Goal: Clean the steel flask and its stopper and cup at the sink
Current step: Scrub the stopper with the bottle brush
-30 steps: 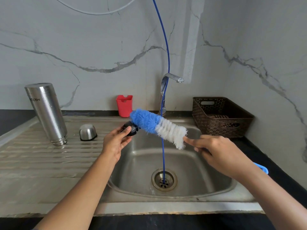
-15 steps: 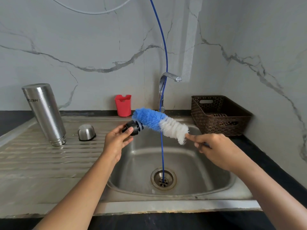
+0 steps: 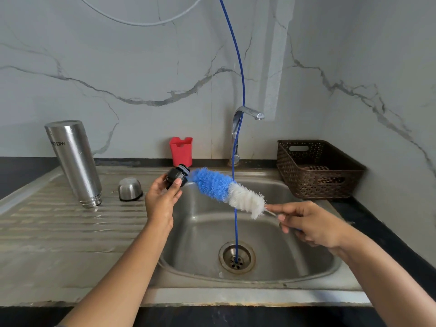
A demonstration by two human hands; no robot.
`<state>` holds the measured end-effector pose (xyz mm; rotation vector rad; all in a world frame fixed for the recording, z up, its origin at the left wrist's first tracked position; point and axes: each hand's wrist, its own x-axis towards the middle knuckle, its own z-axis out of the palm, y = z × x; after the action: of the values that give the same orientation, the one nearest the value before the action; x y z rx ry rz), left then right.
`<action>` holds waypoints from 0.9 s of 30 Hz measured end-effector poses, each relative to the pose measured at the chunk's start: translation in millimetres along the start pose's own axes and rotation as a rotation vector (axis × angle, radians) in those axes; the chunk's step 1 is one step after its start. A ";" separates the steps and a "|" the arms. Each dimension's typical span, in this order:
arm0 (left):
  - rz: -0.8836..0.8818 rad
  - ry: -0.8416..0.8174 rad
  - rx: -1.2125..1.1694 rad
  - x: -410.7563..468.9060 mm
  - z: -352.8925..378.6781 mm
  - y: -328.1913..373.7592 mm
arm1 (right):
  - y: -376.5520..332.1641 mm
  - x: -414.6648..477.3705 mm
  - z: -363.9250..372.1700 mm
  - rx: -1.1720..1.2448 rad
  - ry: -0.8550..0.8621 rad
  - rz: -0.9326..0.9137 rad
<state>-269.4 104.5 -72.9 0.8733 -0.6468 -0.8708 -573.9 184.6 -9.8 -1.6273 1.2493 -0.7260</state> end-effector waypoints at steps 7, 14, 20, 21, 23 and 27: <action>-0.062 0.134 -0.261 22.4 -16.7 33.4 | -68.1 53.3 13.6 -0.475 0.210 -0.224; -0.133 0.095 -0.318 37.2 -35.1 52.6 | -181.1 164.4 29.7 -1.291 0.548 -0.329; -0.199 0.055 -0.335 51.2 -44.1 60.6 | -248.7 221.3 28.4 -1.680 0.591 -0.388; -0.206 0.053 -0.339 53.9 -44.9 60.7 | -253.4 228.2 29.2 -1.744 0.588 -0.397; -0.215 0.052 -0.353 58.8 -46.3 60.2 | -260.0 239.2 30.9 -1.854 0.590 -0.420; -0.239 0.057 -0.376 66.7 -49.1 57.0 | -271.7 259.1 34.2 -1.963 0.572 -0.455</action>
<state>-176.4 86.3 -39.6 0.6383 -0.3154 -1.1355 -356.0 -36.1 204.6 -3.4698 2.2665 0.0998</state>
